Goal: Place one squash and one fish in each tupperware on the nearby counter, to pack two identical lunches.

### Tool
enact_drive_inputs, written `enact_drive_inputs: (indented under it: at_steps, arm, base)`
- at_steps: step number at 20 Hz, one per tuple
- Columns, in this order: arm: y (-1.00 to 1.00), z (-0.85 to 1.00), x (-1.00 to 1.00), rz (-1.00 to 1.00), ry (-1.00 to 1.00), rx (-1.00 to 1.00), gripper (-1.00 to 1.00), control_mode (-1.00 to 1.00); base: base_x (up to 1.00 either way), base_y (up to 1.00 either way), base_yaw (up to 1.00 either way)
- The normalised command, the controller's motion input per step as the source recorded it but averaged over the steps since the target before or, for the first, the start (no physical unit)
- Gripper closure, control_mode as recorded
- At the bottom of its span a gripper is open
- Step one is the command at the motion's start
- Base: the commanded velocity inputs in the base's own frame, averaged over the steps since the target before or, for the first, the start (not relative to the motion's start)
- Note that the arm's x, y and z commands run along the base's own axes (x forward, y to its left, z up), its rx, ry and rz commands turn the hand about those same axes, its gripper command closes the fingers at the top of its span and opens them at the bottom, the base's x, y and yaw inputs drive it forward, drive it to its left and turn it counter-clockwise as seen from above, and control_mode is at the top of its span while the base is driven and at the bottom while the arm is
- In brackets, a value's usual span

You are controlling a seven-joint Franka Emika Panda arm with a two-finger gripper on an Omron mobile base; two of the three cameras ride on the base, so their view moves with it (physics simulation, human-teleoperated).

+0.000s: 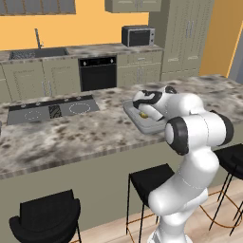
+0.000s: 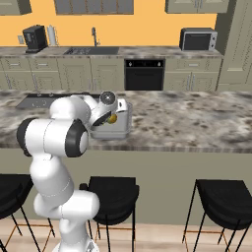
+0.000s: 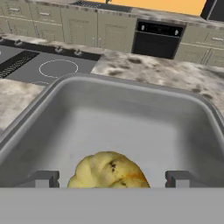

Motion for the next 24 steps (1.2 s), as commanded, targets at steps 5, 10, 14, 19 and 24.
enact_drive_inputs:
  at_steps: [5, 10, 14, 19, 24]
  arm:
    - [0.14, 0.82, 0.01, 0.0, 0.12, -0.06, -1.0, -1.0]
    - [-0.11, 0.85, -0.78, 0.0, 0.15, -0.01, -1.0, -1.0]
    - [-0.04, 0.76, -1.0, -0.01, -0.05, 0.0, -1.0, -1.0]
    - [0.0, 0.55, -1.0, 0.0, -0.2, 0.0, -1.0, -1.0]
    - [0.0, 0.41, -1.0, -0.01, -0.13, 0.0, -1.0, -1.0]
  base:
    - [0.0, 0.0, 0.0]
    - [0.0, 0.0, 0.0]
    - [0.0, 0.0, 0.0]
    - [0.0, 0.0, 0.0]
    - [0.0, 0.0, 0.0]
